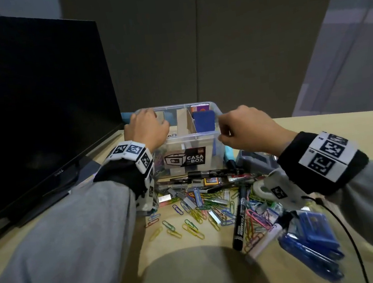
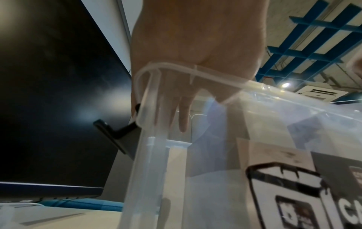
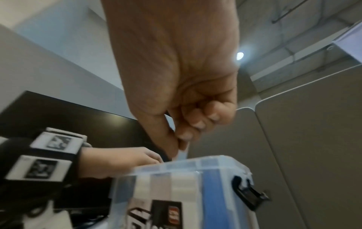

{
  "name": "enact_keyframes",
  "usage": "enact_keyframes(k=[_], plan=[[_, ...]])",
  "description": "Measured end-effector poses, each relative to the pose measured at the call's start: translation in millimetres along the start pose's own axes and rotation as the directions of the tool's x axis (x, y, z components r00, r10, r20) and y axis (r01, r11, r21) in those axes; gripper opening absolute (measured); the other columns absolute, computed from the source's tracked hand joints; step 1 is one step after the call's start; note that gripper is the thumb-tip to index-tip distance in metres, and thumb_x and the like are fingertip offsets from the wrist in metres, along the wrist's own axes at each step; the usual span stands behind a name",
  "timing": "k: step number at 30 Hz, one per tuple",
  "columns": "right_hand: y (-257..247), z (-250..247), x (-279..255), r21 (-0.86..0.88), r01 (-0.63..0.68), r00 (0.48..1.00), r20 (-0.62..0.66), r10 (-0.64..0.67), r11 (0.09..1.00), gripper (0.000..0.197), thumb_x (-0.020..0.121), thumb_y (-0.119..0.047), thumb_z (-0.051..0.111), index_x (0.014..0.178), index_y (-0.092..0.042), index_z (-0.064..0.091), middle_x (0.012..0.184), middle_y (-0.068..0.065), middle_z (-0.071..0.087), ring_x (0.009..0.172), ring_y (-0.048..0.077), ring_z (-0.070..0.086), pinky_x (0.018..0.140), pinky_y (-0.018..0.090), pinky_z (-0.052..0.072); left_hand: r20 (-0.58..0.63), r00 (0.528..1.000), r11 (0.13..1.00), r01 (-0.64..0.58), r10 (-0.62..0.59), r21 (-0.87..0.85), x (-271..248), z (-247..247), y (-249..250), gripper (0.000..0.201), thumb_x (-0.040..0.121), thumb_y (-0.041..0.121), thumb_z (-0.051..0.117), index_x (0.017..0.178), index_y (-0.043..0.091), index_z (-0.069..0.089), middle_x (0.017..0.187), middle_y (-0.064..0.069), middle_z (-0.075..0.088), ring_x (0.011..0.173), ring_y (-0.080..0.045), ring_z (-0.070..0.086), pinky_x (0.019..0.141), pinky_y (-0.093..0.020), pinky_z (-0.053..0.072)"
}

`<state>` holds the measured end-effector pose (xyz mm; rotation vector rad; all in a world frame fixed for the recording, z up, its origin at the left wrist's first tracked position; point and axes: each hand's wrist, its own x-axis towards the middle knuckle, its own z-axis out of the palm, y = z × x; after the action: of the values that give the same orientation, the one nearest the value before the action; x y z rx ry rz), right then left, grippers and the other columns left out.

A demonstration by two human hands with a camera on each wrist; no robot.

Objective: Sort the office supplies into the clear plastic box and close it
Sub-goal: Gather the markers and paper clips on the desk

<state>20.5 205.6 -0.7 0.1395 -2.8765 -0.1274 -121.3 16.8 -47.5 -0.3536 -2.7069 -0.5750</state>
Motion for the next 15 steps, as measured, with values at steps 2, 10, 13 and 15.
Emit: enact_keyframes(k=[2, 10, 13, 15], plan=[[-6.2, -4.5, -9.1, -0.042, 0.046, 0.981, 0.188, -0.038, 0.998, 0.007, 0.089, -0.025, 0.061, 0.084, -0.021, 0.063, 0.074, -0.004, 0.059, 0.067, 0.015, 0.056, 0.057, 0.024, 0.040, 0.000, 1.000, 1.000, 0.005, -0.005, -0.005, 0.1, 1.2, -1.0, 0.036, 0.093, 0.041, 0.051, 0.116, 0.015, 0.059, 0.123, -0.005, 0.059, 0.109, -0.025, 0.056, 0.089, -0.043, 0.050], [-32.2, 36.1, -45.7, 0.075, 0.343, 0.600, 0.750, -0.280, 0.936, 0.039, 0.079, -0.020, 0.076, 0.115, -0.020, 0.062, 0.118, 0.002, 0.052, 0.108, 0.017, 0.044, 0.077, 0.028, 0.045, 0.022, 1.000, 0.999, 0.010, -0.011, 0.052, 0.4, 2.0, -2.1, 0.035, 0.095, 0.043, 0.044, 0.099, 0.015, 0.066, 0.107, -0.010, 0.064, 0.086, -0.024, 0.060, 0.074, -0.035, 0.050], [-33.8, 44.6, -47.8, 0.033, 0.414, 0.650, 0.689, -0.321, 0.910, 0.036, 0.077, -0.027, 0.077, 0.110, -0.021, 0.063, 0.116, -0.001, 0.051, 0.108, 0.016, 0.039, 0.085, 0.038, 0.047, 0.047, 0.999, 0.997, 0.014, -0.018, 0.072, 0.4, 0.6, -0.7, 0.037, 0.096, 0.042, 0.044, 0.104, 0.013, 0.066, 0.116, -0.010, 0.061, 0.085, -0.023, 0.058, 0.069, -0.034, 0.043], [-33.3, 46.3, -48.5, 0.031, 0.454, 0.661, 0.658, -0.360, 0.890, 0.033, 0.079, -0.029, 0.075, 0.110, -0.022, 0.063, 0.114, -0.002, 0.052, 0.107, 0.016, 0.040, 0.086, 0.039, 0.047, 0.060, 0.998, 0.997, 0.019, -0.024, 0.074, 0.2, -0.3, 0.3, 0.036, 0.097, 0.040, 0.044, 0.104, 0.011, 0.065, 0.115, -0.011, 0.060, 0.081, -0.022, 0.056, 0.066, -0.034, 0.040]])
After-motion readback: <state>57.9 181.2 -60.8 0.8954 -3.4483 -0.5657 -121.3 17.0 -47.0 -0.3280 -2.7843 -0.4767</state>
